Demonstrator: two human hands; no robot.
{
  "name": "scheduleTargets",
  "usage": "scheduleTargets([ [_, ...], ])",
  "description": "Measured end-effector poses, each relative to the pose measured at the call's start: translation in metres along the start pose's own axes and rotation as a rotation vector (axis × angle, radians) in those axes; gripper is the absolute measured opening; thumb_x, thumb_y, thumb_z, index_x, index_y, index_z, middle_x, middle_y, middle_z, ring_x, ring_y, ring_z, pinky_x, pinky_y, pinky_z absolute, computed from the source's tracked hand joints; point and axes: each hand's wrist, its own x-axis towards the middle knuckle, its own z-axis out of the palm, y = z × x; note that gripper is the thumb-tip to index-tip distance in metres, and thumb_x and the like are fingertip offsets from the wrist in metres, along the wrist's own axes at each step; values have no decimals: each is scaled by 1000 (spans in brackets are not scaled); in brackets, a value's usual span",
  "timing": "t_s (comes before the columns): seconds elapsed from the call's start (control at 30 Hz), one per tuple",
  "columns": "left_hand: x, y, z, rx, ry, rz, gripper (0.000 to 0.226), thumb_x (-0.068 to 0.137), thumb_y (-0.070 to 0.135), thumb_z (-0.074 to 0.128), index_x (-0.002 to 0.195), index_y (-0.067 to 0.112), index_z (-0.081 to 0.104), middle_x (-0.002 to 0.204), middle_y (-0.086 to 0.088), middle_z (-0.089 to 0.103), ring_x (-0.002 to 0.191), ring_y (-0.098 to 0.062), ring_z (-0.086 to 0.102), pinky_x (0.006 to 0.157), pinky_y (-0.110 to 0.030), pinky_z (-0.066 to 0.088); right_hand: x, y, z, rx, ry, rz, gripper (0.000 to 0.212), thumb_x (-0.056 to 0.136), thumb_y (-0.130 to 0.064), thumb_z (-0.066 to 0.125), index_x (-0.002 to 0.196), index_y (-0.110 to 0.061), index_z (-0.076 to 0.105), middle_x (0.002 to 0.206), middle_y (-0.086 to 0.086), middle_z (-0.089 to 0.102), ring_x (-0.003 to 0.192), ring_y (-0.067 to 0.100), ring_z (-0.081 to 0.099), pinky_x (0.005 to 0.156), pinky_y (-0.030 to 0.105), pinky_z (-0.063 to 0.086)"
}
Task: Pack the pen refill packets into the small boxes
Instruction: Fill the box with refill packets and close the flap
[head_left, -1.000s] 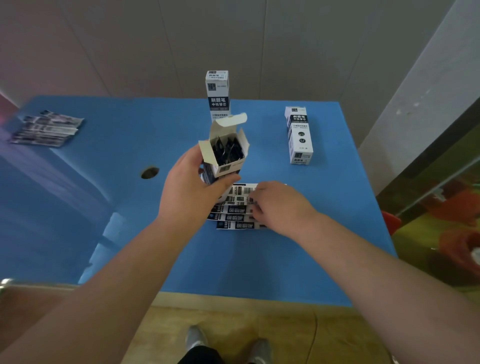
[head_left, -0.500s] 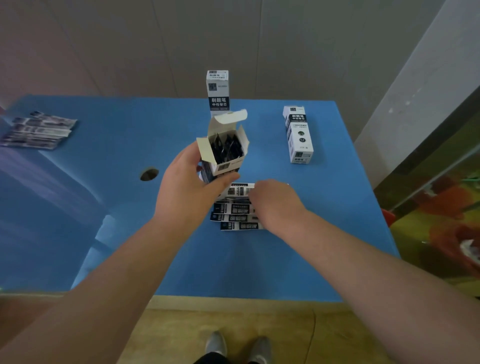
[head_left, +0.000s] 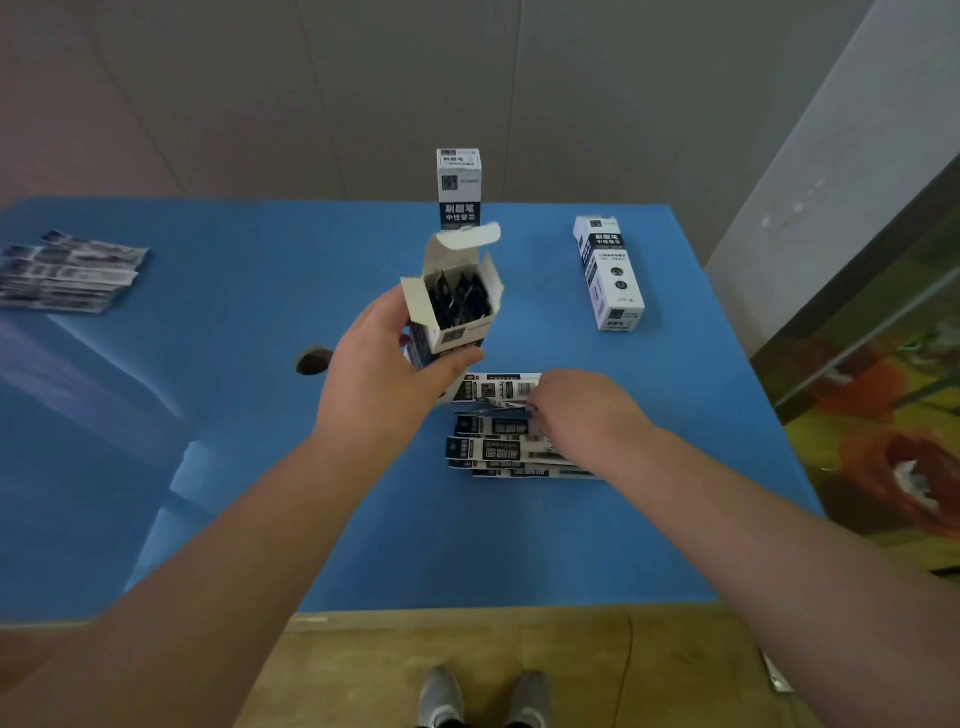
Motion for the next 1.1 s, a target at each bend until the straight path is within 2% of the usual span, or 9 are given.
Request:
scheduleTargets([
  [0.23,7,-8,-6,-39,-43,22,49,80,34,84,98,61,48,101,34,62,99,17,52,76,-5,38,-4,-6,5,0,66,68,20,90,-10,59,71,-16,53,75,-1,46,71,24,58,58,32,47],
  [0.33,7,-11,-6,-48,-64,40,49,80,34,84,99,61,49,101,34,62,100,16,52,75,-3,38,-6,-10,2,-17,37,55,19,92,-14,60,78,-16,47,79,-1,41,79,25,56,61,32,40],
  [0.47,9,-16,-11,-72,-82,58,47,79,35,84,98,60,49,99,38,60,100,18,52,73,0,38,-9,-13,-2,-14,26,105,2,92,-13,59,94,-13,58,93,3,48,90,25,57,67,32,40],
  [0.57,11,-20,-12,-90,-85,68,46,79,33,84,98,58,50,97,39,60,99,18,52,72,3,37,-14,-13,-5,-18,17,127,15,92,-4,56,107,-6,56,99,6,45,90,21,43,70,32,34],
  [0.7,13,-23,-9,-109,-99,80,45,80,30,84,96,56,52,97,33,62,96,20,51,73,4,35,-24,-10,-6,-188,111,65,21,91,-5,51,112,-4,53,115,13,47,102,28,45,73,33,28],
  [0.83,15,-23,-5,-92,-106,79,46,80,31,84,97,57,49,98,32,61,96,23,50,74,5,34,-28,-9,-19,-182,98,58,30,84,1,45,113,-6,50,115,13,43,96,26,40,72,33,26],
  [0.97,16,-24,-2,-92,-105,62,44,80,34,84,97,57,51,99,32,63,97,20,51,73,-1,39,-27,0,-26,-35,141,79,21,90,3,47,106,-9,48,107,9,44,71,18,40,57,32,31],
  [1.03,17,-25,-2,-93,-103,54,43,80,35,84,97,58,51,100,32,63,98,17,53,74,-6,39,-28,5,-36,124,217,122,5,99,-8,50,101,-12,50,96,4,48,62,18,47,52,34,36],
  [1.1,18,-26,0,-82,-104,53,44,80,36,84,98,59,51,100,34,62,99,16,53,76,-8,38,-34,9,-49,390,288,174,13,103,-18,50,91,-14,53,82,2,54,61,18,55,54,36,43],
])
